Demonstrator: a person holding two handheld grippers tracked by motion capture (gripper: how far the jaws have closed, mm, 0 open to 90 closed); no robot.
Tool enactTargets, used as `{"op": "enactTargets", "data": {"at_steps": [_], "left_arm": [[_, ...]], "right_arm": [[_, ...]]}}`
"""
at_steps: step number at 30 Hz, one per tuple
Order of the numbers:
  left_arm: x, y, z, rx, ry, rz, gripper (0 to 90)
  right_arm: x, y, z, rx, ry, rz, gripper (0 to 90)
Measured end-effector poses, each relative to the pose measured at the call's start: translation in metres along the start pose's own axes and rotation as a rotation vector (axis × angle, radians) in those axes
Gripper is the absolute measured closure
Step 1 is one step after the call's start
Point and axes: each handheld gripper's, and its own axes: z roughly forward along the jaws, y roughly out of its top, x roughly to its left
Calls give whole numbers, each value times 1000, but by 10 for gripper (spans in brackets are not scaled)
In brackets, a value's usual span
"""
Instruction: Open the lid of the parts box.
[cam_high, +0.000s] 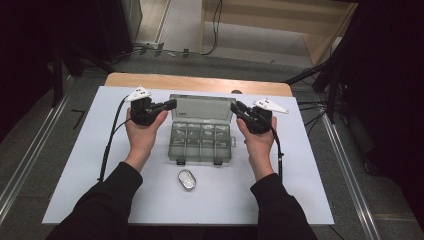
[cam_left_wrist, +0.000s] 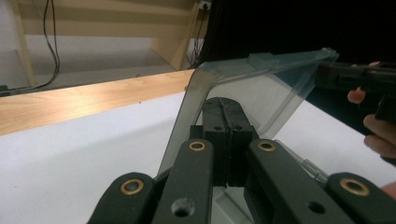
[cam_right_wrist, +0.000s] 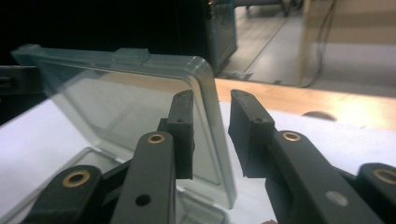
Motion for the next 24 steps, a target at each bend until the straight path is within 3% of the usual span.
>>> {"op": "enactTargets", "data": {"at_steps": [10,14,18,21,24], "left_arm": [[5,-7,-9,7,45,20,885],[12,-13,-5,12,71,-12,769],[15,-18,3,24,92,-17,649],[21,-22,11,56,82,-26,625],[24,-28,18,87,97,-9,626]], "right_arm": [[2,5,4,-41,-34,-1,802],[3,7,6,-37,-46,20,807],[2,7,9,-38,-56,36,810],[1,8,11,-33,-58,36,814],[0,11,14,-18,-67,24,820]]}}
